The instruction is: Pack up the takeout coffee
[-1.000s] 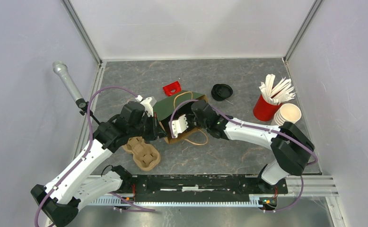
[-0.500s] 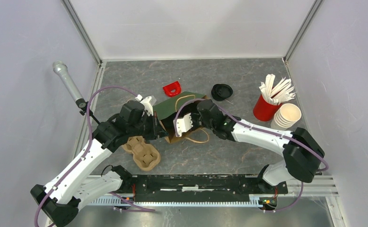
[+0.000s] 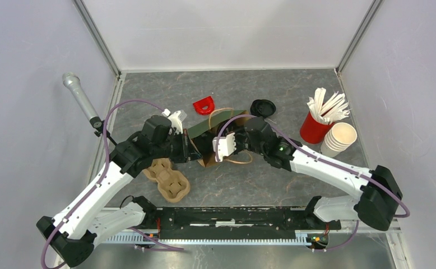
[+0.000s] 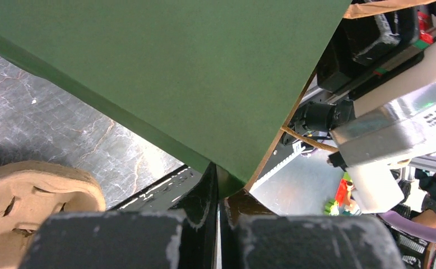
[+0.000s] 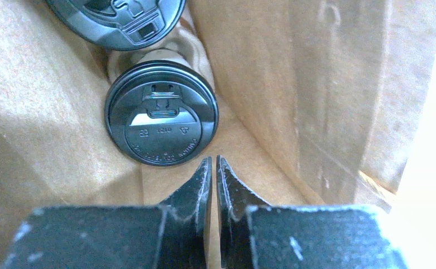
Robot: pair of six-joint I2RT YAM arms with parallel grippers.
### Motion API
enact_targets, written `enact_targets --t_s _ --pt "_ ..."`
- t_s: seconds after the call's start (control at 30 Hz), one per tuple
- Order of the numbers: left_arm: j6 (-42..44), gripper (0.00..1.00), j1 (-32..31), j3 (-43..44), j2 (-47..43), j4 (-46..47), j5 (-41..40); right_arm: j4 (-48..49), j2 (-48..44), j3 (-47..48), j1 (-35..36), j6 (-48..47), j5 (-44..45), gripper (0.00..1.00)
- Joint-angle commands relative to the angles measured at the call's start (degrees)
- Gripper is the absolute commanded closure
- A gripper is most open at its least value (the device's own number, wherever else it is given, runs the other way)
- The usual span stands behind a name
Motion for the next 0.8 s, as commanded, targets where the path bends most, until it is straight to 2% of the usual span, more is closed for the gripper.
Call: enact_targets --t_s 0.0,0.37,0.77 --pt "-2.46 0.98 -0.16 3.45 0.35 2.41 2.31 -1.01 -4.52 2.72 -0.37 2.85 -0.97 0.88" --pt "-3.76 0.98 -0.12 6.22 2.56 2.36 3.89 -0.48 -9.57 3.82 -1.52 9.28 -0.51 0.86" --pt "-6.17 0.98 1.68 7.74 2.80 0.98 3.38 9.64 -13.57 3.32 -3.92 22.25 2.37 0.81"
